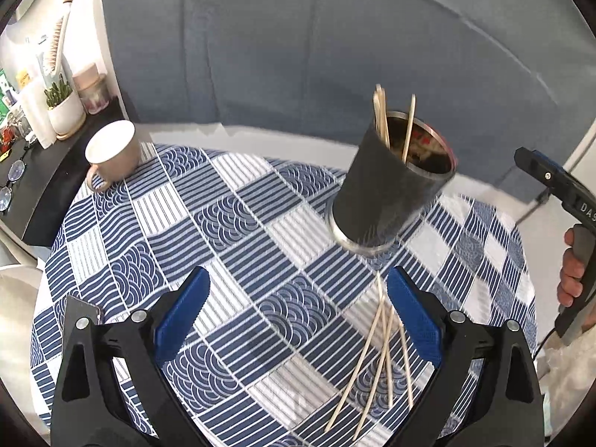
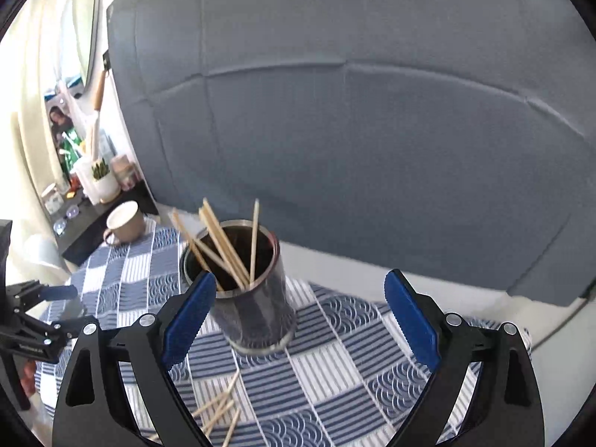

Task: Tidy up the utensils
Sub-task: 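Lower both open tools back toward the remaining sticks on the cloth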

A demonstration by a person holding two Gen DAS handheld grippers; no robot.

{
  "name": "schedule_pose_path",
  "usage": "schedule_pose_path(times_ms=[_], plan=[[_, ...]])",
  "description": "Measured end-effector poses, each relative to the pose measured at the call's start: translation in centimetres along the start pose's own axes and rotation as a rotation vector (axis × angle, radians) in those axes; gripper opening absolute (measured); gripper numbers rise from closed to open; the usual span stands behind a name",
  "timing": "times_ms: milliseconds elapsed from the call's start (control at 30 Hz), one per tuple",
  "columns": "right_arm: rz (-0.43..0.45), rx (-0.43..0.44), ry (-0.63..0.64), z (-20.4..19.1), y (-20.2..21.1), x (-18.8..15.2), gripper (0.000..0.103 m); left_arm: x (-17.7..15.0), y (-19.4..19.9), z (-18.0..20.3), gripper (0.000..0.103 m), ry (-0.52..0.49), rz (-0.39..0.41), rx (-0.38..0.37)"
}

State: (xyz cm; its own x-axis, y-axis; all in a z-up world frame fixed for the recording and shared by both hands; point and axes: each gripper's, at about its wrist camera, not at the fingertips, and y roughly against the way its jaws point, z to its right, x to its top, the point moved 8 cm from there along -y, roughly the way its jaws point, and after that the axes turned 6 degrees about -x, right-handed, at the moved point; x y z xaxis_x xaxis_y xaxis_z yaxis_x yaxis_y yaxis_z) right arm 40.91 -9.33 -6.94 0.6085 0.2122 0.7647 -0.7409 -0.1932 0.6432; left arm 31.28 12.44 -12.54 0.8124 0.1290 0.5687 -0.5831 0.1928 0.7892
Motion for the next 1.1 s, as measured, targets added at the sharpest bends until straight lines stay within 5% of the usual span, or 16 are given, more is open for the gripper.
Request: schedule_pose_path(times_ms=[833,1100], plan=[[-0.427,-0.034,0.134,-6.6,0.1,-22.7,0.087,-9.4,-9.5,3.2,0.094,-0.186,-0.338,-0.161],[-0.511,-0.048,0.098,-7.0,-0.6,-26.4,0.087,-12.2,-11.7,3.4,0.094,-0.282,-0.428,-0.152]])
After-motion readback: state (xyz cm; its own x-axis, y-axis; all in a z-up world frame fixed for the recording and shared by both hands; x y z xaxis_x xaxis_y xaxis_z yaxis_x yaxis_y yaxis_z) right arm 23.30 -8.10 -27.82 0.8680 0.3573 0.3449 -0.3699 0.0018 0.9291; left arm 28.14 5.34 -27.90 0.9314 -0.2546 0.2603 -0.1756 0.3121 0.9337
